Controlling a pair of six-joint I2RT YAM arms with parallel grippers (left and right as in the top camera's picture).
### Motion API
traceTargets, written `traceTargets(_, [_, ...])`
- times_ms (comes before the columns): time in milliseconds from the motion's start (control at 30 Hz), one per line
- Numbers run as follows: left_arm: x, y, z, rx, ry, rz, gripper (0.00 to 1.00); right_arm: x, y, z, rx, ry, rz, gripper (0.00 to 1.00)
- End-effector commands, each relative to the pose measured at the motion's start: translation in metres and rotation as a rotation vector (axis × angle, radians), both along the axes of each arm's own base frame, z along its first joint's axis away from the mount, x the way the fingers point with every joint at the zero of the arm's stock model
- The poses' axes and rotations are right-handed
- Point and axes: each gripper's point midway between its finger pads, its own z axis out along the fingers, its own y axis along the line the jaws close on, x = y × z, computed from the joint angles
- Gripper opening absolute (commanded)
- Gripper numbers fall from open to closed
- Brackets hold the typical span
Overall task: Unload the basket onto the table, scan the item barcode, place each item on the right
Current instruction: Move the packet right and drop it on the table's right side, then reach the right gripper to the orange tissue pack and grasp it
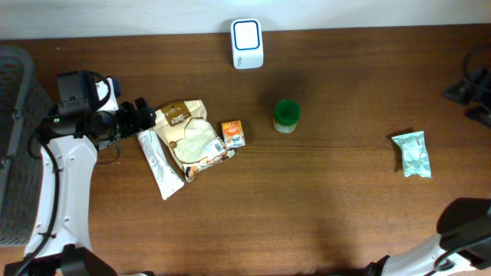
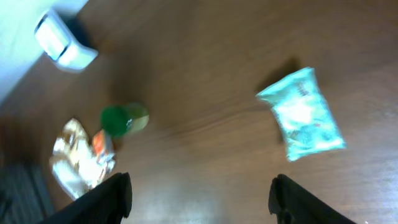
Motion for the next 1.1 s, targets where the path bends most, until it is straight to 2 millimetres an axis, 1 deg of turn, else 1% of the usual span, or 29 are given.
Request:
traceTargets(0, [0.001, 0.002, 0.002, 0.014, -0.009, -0.012, 0.99, 0.020, 0.078, 0.027, 0.027, -0.090, 0.224, 0.69])
traceTargets(33, [0.001, 0.002, 0.002, 0.014, -0.009, -0.012, 0.99, 0.024, 0.101, 0.028, 0.049, -0.101, 0.284, 0.72])
traceTargets(67, [0.001, 0.002, 0.002, 0.014, -0.009, -0.012, 1.00, 0.028, 0.120, 0.029, 0.051, -0.110, 0.338, 0.77])
traceTargets(100, [0.001, 0.002, 0.002, 0.014, -0.009, -0.012, 0.99, 0.037, 0.153, 0.030, 0.038, -0.143, 0.431, 0.98])
traceTargets(133, [0.001, 0.002, 0.002, 0.014, -0.009, -0.012, 0.99, 0.043, 0.177, 0.032, 0.030, -0.174, 0.501, 0.98])
traceTargets(167, [0.001, 0.002, 0.002, 0.014, -0.009, -0.012, 0.99, 0.047, 0.210, 0.032, 0.027, -0.201, 0.587, 0.98])
traceTargets(233, [0.001, 0.002, 0.002, 0.014, -0.009, -0.012, 0.99, 0.047, 0.265, 0.024, 0.035, -0.216, 0.730, 0.98])
traceTargets(267, [0.001, 0.002, 0.002, 0.014, -0.009, -0.012, 0.99, 0.046, 0.284, 0.018, 0.043, -0.208, 0.777, 0.98])
traceTargets(300, [0.001, 0.002, 0.002, 0.014, -0.009, -0.012, 0.99, 0.045, 0.309, 0.005, 0.056, -0.180, 0.837, 0.98])
traceTargets(333, [0.001, 0.002, 0.002, 0.014, -0.009, -0.012, 0.99, 0.043, 0.327, -0.007, 0.067, -0.147, 0.879, 0.98])
traceTargets(367, [0.001, 0.002, 0.002, 0.014, -0.009, -0.012, 0.99, 0.041, 0.350, -0.028, 0.074, -0.100, 0.933, 0.99])
traceTargets(400, [0.001, 0.002, 0.002, 0.014, -0.009, -0.012, 0.99, 0.041, 0.371, -0.046, 0.088, -0.059, 0.958, 0.94])
traceTargets(433, [0.001, 0.002, 0.002, 0.014, -0.009, -0.012, 0.99, 0.043, 0.386, -0.061, 0.100, -0.028, 0.961, 0.90])
traceTargets(467, [0.001, 0.002, 0.002, 0.014, -0.009, -0.012, 0.99, 0.046, 0.401, -0.076, 0.106, 0.003, 0.950, 0.85])
traceTargets(500, [0.001, 0.002, 0.002, 0.014, -0.009, -0.012, 0.99, 0.053, 0.411, -0.098, 0.079, 0.050, 0.907, 0.80])
traceTargets(533, [0.001, 0.002, 0.002, 0.014, -0.009, -0.012, 0.99, 0.058, 0.418, -0.121, 0.035, 0.100, 0.856, 0.77])
traceTargets(567, [0.001, 0.002, 0.002, 0.014, -0.009, -0.012, 0.99, 0.062, 0.418, -0.139, -0.015, 0.143, 0.806, 0.74])
traceTargets(633, [0.001, 0.002, 0.002, 0.014, -0.009, -0.012, 0.99, 0.069, 0.411, -0.166, -0.120, 0.204, 0.706, 0.74])
traceTargets(667, [0.001, 0.002, 0.002, 0.014, -0.009, -0.012, 0.99, 0.072, 0.407, -0.176, -0.155, 0.222, 0.673, 0.74])
traceTargets(767, [0.001, 0.002, 0.002, 0.014, -0.009, -0.012, 0.99, 0.078, 0.408, -0.198, -0.168, 0.249, 0.648, 0.73])
traceTargets(867, [0.001, 0.002, 0.002, 0.014, -0.009, -0.012, 0.99, 0.073, 0.412, -0.218, -0.145, 0.302, 0.659, 0.65])
traceTargets(967, [0.001, 0.002, 0.002, 0.014, -0.009, -0.012, 0.99, 0.067, 0.418, -0.230, -0.106, 0.340, 0.673, 0.58])
traceTargets(1067, [0.001, 0.002, 0.002, 0.014, -0.009, -0.012, 0.99, 0.061, 0.416, -0.238, -0.109, 0.370, 0.674, 0.57])
